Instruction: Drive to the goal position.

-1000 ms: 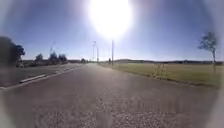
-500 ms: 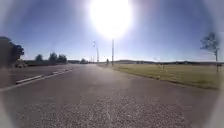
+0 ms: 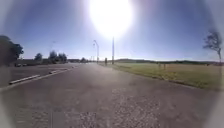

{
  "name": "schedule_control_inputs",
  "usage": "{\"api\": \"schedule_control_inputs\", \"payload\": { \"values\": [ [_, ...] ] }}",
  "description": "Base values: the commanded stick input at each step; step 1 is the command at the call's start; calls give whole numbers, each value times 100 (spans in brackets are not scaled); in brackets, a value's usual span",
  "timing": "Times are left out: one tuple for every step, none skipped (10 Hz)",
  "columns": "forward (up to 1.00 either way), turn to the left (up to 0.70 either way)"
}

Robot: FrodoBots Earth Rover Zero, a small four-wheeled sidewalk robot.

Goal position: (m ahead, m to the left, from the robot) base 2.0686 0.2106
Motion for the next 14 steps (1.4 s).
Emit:
{"api": "schedule_control_inputs", "payload": {
  "values": [
    [70, 0],
    [70, 0],
    [70, 0],
    [70, 0],
    [70, 0],
    [70, 0],
    [70, 0],
    [70, 0],
    [70, 0],
    [70, 0],
    [70, 0],
    [70, 0],
    [70, 0],
    [70, 0]
  ]
}}
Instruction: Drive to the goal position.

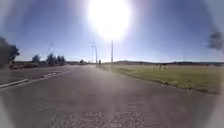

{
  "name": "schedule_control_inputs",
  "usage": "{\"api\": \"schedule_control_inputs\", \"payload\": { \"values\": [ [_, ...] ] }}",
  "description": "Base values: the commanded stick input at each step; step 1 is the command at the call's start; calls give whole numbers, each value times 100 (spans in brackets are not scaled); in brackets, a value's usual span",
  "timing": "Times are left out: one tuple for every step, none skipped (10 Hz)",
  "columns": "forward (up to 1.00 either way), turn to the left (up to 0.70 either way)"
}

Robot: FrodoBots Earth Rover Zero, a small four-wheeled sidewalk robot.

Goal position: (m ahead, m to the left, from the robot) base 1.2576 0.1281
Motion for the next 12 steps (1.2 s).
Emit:
{"api": "schedule_control_inputs", "payload": {
  "values": [
    [70, 0],
    [70, 0],
    [70, 0],
    [70, 0],
    [70, 0],
    [70, 0],
    [70, 0],
    [70, 0],
    [70, 0],
    [70, 0],
    [70, 0],
    [70, 0]
  ]
}}
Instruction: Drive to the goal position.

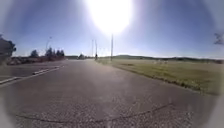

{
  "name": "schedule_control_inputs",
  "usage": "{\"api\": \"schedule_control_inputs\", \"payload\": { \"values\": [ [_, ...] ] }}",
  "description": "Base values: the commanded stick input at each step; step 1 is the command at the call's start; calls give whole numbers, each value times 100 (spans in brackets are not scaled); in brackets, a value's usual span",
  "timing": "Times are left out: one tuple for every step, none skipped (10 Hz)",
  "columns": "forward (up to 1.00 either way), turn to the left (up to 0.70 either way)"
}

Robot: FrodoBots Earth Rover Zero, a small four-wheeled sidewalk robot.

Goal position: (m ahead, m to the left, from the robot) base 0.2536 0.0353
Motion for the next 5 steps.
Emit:
{"api": "schedule_control_inputs", "payload": {
  "values": [
    [70, 0],
    [70, 0],
    [70, 0],
    [48, 0],
    [16, 0]
  ]
}}
